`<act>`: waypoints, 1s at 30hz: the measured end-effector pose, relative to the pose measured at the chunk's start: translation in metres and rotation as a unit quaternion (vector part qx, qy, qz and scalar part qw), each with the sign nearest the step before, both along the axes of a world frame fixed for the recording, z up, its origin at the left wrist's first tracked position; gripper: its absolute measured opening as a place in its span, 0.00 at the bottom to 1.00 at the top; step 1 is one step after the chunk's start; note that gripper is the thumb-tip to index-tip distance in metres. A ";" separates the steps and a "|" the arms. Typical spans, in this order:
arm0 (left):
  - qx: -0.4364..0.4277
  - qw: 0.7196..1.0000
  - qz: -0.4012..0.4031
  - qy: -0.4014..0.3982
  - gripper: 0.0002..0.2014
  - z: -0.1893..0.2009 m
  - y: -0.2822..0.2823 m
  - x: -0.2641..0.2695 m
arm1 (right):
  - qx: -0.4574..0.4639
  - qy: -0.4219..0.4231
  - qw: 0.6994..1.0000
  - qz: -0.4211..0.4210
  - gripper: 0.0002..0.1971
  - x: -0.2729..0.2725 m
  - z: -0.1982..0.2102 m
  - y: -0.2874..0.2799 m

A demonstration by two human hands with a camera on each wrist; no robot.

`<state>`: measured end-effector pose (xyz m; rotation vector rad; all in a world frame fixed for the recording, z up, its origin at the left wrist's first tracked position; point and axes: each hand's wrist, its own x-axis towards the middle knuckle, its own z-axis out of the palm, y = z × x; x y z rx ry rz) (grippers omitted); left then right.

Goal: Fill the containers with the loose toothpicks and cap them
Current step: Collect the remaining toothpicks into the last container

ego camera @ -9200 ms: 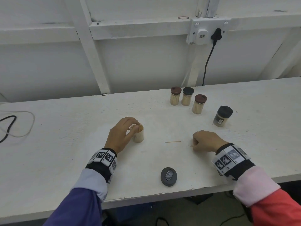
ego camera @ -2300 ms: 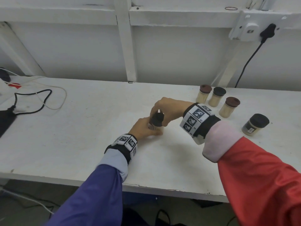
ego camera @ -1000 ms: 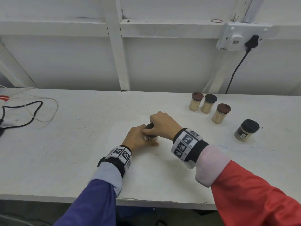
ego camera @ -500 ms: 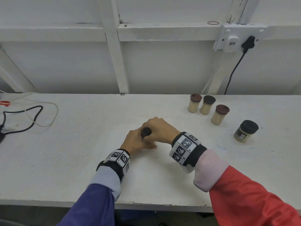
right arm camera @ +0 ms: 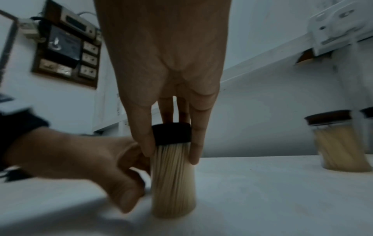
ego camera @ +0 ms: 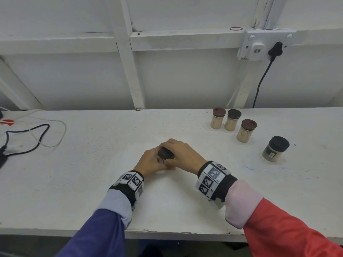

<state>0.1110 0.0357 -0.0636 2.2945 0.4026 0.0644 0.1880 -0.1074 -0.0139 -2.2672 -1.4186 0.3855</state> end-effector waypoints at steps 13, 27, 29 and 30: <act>0.020 0.995 -0.079 0.064 0.22 0.016 0.008 0.024 | -0.074 -0.037 0.984 -0.155 0.21 0.080 0.020 -0.066; 0.216 0.957 -0.148 0.125 0.20 0.067 -0.024 0.140 | 0.026 -0.029 0.939 -0.343 0.22 0.152 0.048 -0.121; 0.248 0.951 -0.152 0.107 0.23 0.074 -0.036 0.161 | -0.047 -0.076 0.914 -0.395 0.29 0.168 0.044 -0.126; 0.260 0.948 -0.156 0.096 0.26 0.077 -0.043 0.171 | -0.095 -0.063 0.903 -0.413 0.32 0.175 0.040 -0.127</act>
